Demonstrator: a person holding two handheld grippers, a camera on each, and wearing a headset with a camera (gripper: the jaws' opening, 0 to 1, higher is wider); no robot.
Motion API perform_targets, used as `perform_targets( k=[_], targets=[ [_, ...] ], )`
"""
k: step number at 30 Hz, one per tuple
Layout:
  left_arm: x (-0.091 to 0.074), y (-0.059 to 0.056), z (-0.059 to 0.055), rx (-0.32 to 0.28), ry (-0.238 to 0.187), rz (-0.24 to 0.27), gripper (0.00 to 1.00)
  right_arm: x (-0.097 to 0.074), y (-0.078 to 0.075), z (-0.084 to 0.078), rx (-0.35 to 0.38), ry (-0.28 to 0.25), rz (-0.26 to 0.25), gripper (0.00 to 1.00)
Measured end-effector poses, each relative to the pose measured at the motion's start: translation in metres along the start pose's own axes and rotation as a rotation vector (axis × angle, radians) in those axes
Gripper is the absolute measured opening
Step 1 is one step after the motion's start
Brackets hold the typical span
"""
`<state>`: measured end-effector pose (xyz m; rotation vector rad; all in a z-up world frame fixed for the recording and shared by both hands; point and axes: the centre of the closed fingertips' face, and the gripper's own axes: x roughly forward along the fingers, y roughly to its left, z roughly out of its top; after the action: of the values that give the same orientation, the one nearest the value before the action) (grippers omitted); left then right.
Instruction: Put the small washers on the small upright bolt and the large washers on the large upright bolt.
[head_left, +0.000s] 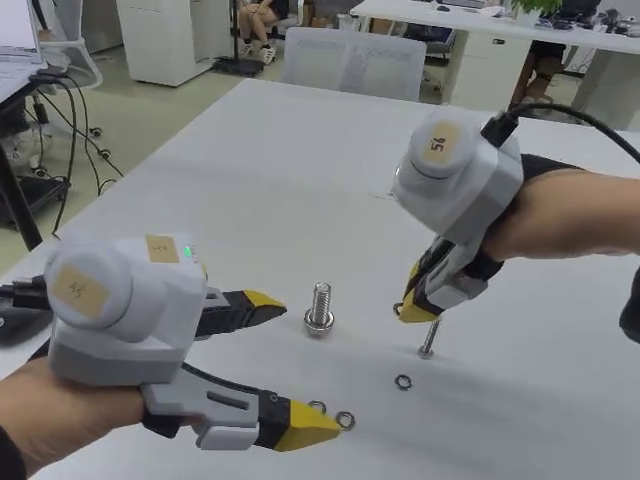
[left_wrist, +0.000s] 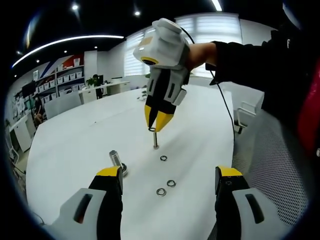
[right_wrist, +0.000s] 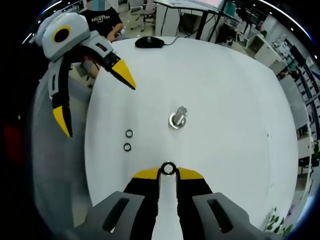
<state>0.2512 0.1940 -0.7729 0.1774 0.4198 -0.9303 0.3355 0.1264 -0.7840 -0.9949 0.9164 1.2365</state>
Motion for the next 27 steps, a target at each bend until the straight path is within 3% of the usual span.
perform_targets(
  k=[14, 27],
  targets=[
    [0.010, -0.005, 0.004, 0.005, -0.008, -0.033, 0.75, -0.008, -0.023, -0.032, 0.055, 0.037, -0.037, 0.13],
    [0.013, -0.004, 0.003, -0.008, -0.014, -0.034, 0.75, 0.007, -0.030, -0.042, 0.051, 0.053, -0.024, 0.13]
  ],
)
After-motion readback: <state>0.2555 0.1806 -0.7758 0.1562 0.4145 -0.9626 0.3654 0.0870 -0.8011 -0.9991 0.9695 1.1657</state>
